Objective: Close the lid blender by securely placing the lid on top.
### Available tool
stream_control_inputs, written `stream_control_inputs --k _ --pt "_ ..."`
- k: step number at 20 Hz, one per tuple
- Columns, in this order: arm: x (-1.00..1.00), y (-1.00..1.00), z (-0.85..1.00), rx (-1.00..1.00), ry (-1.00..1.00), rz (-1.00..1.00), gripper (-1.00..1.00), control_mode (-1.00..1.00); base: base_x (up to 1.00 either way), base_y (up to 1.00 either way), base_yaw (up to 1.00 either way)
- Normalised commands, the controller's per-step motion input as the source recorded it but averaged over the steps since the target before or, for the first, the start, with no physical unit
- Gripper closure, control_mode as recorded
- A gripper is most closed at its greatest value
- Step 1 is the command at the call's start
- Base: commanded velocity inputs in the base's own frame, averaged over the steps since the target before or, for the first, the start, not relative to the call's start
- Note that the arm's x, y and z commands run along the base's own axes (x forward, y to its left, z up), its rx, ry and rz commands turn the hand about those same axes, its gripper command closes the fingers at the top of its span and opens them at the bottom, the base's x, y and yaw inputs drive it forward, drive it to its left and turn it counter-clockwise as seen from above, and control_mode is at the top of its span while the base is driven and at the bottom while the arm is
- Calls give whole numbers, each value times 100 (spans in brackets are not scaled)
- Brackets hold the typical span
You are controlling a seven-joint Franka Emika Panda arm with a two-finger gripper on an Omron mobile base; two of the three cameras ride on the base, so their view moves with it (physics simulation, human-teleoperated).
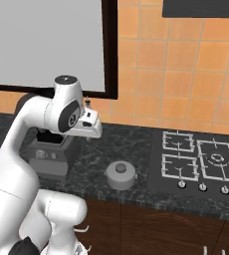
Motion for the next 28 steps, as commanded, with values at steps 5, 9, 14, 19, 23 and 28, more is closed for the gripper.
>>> stream_control_inputs --k 5,9,14,19,23,28 --pt "-5 -11 -11 0 0 0 -100 -100 0 0 0" --pt "-6 -43 -17 0 0 -2 -100 -100 0 0 0" --pt "-6 -32 -21 0 0 -7 -100 -100 0 0 0" --pt "-24 -48 -39 0 0 -9 -100 -100 0 0 0" --pt "-8 -35 -50 0 1 -9 -100 -100 0 0 0" --pt "2 -9 -38 0 3 -3 -100 -100 0 0 0"
